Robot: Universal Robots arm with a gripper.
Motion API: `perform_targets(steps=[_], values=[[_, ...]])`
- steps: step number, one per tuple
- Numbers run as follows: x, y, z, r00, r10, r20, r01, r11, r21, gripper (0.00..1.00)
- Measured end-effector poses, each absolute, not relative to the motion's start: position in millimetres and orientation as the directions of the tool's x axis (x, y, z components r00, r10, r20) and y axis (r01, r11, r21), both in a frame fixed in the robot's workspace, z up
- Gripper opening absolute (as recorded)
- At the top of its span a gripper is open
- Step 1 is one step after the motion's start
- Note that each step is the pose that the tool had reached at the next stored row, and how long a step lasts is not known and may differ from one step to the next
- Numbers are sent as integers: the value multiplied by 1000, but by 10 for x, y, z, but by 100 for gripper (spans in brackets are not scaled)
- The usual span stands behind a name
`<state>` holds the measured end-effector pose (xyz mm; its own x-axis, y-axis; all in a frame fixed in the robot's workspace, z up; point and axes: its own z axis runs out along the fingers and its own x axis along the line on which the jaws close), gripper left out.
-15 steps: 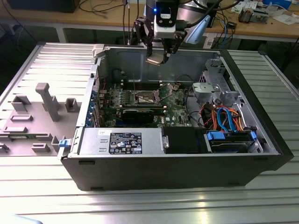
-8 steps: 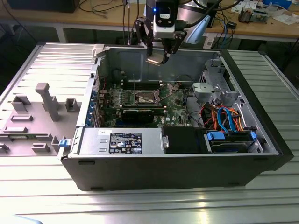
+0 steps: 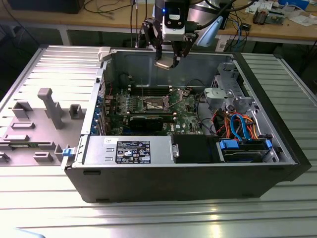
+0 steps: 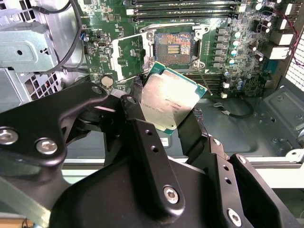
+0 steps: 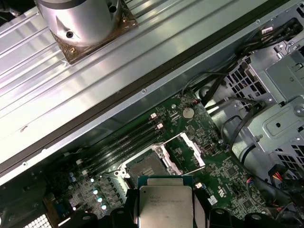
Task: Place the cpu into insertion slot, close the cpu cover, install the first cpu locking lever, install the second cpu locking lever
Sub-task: 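Place the cpu into insertion slot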
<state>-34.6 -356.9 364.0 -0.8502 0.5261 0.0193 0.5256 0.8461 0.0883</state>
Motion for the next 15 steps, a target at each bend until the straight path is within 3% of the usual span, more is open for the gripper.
perform_targets(steps=[15], values=[[-346,-3569,3639,-809,588,19,587,805,88,55]])
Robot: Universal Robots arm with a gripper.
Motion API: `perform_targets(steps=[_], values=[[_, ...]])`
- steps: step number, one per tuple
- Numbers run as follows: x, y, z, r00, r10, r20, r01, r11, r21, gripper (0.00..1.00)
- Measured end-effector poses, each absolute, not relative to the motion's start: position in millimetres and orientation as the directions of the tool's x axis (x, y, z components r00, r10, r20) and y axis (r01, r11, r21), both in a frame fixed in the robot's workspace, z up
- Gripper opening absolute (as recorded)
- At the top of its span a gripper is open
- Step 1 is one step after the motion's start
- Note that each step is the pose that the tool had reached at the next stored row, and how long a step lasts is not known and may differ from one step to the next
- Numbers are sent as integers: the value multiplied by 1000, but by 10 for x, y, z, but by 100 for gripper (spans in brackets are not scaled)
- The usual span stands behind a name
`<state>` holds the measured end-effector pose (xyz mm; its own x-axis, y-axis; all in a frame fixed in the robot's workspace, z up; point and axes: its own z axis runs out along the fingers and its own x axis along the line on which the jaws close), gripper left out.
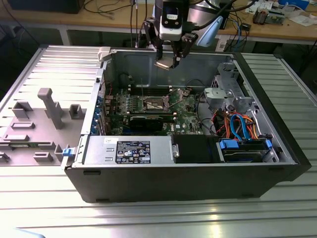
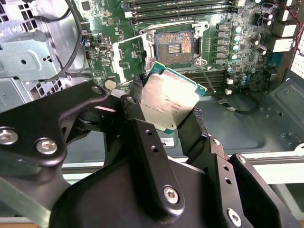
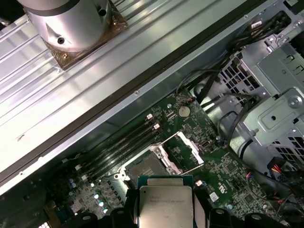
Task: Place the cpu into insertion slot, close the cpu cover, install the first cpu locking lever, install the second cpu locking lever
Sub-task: 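Place the cpu into insertion slot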
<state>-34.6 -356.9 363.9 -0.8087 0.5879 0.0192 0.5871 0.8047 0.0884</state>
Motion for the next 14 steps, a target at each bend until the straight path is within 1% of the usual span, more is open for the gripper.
perform_targets(steps=[14], values=[[-347,-3569,3632,-752,659,19,658,748,88,55]])
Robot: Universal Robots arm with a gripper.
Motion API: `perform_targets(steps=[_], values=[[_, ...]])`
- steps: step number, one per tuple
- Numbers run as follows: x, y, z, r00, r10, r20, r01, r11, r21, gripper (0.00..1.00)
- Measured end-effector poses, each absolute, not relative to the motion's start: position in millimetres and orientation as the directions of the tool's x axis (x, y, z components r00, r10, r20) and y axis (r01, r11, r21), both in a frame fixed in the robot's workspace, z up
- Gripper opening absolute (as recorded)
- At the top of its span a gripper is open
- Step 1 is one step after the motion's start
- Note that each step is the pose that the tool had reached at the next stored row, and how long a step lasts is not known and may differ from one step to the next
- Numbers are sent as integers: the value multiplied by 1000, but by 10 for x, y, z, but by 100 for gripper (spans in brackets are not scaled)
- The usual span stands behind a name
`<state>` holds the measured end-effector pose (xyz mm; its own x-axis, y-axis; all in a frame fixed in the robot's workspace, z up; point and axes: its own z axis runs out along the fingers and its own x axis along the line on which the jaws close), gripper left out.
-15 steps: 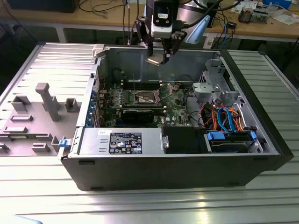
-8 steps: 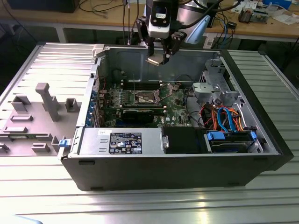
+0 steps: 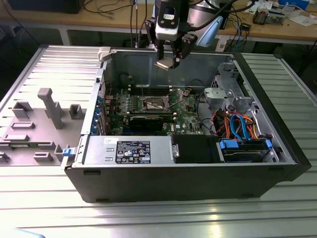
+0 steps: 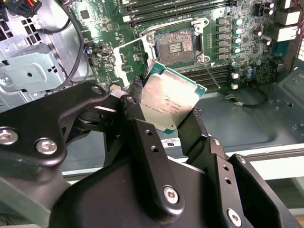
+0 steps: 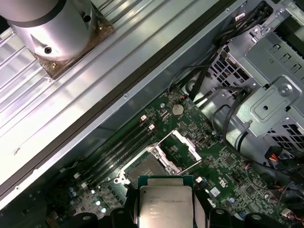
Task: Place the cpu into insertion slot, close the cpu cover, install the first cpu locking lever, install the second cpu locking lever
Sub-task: 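Place the cpu into insertion slot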
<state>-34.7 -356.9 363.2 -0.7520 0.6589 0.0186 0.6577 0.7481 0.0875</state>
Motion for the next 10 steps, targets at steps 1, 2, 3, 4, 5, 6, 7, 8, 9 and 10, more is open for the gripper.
perform_targets(steps=[1,2,3,4,5,6,7,8,9,10], values=[[-347,-3569,3632,-750,661,19,660,746,88,55],[-347,-3569,3631,-747,664,19,663,743,88,55],[-348,-3569,3631,-745,667,19,666,741,88,55],[-349,-3569,3630,-740,673,19,672,736,88,55],[-349,-3569,3629,-735,678,19,677,731,88,55],[-349,-3569,3629,-730,683,19,682,726,88,55],[-349,-3569,3628,-724,689,19,688,720,88,55],[-349,-3569,3627,-719,695,19,694,715,88,55],[-350,-3569,3626,-710,704,19,702,707,88,55],[-350,-3569,3626,-707,707,19,706,703,88,55]])
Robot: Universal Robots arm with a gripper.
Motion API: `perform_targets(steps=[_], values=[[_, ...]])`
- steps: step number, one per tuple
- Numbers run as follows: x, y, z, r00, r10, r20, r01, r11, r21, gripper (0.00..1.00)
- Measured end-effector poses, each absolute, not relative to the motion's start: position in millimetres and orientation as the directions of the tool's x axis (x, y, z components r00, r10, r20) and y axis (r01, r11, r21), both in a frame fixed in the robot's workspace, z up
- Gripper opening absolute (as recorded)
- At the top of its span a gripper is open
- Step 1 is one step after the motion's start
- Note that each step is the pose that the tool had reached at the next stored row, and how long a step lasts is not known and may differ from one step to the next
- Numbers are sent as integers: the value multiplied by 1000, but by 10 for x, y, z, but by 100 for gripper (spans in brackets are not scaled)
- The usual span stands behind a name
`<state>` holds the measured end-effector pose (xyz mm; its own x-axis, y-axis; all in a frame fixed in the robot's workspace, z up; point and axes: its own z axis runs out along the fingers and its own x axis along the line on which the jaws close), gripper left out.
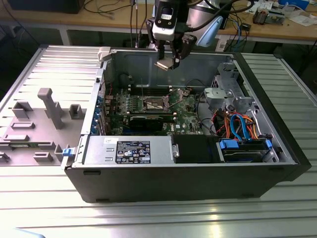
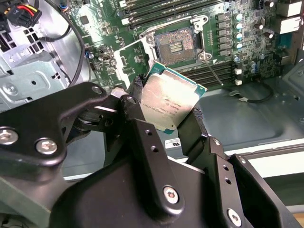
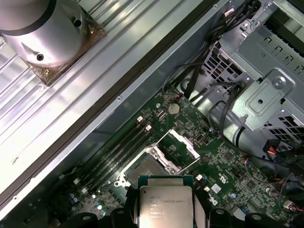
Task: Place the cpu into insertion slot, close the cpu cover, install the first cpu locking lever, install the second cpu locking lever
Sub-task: 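Place the cpu into insertion slot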
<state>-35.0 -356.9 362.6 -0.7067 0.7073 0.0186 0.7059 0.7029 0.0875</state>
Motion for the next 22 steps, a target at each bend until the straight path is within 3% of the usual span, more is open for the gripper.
perform_targets(steps=[22], values=[[-349,-3569,3621,-646,763,18,762,642,87,55]])
